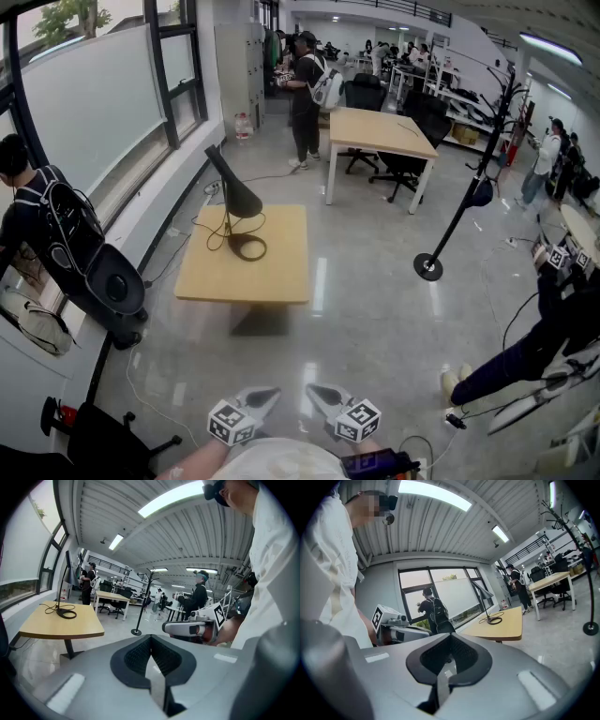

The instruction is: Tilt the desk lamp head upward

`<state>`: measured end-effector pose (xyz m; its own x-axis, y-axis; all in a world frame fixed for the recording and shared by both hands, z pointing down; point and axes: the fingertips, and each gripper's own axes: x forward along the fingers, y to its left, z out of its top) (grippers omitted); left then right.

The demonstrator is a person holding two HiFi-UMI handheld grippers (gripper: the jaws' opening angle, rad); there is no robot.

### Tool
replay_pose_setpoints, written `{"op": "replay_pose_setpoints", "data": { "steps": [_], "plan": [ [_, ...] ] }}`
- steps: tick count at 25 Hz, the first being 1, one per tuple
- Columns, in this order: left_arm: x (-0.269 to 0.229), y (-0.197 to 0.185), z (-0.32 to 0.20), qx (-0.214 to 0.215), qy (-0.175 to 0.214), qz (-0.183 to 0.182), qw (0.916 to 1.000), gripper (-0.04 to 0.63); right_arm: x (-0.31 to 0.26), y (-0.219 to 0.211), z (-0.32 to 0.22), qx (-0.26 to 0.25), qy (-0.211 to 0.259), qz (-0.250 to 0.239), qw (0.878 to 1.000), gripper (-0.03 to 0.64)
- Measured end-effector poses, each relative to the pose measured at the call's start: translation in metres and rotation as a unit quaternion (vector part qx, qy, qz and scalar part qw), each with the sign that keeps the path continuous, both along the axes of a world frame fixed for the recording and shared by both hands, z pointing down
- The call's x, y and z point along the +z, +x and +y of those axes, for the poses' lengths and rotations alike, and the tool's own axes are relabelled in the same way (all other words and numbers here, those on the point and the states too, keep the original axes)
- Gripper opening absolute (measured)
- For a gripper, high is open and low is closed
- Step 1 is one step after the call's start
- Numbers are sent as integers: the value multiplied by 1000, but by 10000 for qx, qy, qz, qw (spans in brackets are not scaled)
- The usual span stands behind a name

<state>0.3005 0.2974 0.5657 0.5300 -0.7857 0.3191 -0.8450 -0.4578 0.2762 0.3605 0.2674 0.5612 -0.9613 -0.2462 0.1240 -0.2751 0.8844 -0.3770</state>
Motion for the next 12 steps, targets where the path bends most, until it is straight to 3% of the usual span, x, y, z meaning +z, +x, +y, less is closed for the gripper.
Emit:
{"op": "replay_pose_setpoints", "data": {
  "steps": [12],
  "plan": [
    [-9,-12,-4,-9,139,76,9999,2,-5,-11,-2,187,60,92,9998,15]
  ]
}}
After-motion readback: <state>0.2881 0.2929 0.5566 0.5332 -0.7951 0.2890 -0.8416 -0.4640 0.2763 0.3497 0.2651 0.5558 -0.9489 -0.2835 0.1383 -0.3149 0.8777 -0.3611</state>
